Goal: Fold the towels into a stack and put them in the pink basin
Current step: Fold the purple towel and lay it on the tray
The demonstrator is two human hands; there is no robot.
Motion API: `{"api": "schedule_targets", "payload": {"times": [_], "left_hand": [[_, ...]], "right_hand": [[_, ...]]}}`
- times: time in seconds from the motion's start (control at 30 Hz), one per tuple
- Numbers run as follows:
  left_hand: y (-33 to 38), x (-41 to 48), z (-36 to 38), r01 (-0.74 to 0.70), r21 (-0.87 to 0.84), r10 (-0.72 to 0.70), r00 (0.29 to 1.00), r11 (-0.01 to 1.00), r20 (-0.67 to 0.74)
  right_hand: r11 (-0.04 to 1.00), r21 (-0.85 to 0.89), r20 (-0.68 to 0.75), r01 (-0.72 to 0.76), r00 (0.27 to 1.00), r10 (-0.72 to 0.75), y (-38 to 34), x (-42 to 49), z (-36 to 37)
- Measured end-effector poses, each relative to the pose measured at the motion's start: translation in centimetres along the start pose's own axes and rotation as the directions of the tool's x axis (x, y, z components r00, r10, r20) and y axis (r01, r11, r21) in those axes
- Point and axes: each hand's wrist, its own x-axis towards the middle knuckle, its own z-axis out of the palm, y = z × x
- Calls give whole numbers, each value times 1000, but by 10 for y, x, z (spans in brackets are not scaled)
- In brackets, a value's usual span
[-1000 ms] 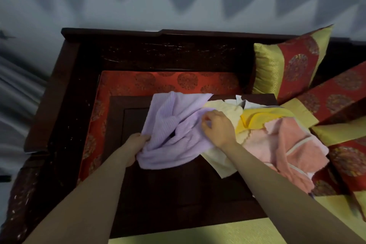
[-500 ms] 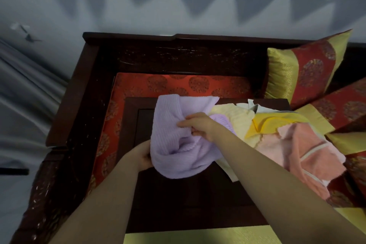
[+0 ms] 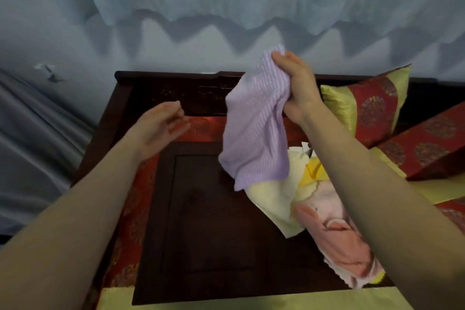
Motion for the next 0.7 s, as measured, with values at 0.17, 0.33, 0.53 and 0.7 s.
{"api": "schedule_targets", "payload": {"times": [0.17,0.33,0.53,0.7], "left_hand": [[-22,11,45,105,76,-99,992,992,-84],[-49,22,59,224,10,-198,883,975,-426],[-58,-26,39,296,45,-282,940,954,-189],[-35,-25,-4,14,-465,-12,1000,885,8]], "right_hand": [[985,-136,151,-105,981,125,-17,-3,39],[986,-102,312,-132,937,158,-56,-4,65],[995,-75,146,-60,987,71,-63,10,54],[996,-7,30,87,996,-87,-57,4,30]]}}
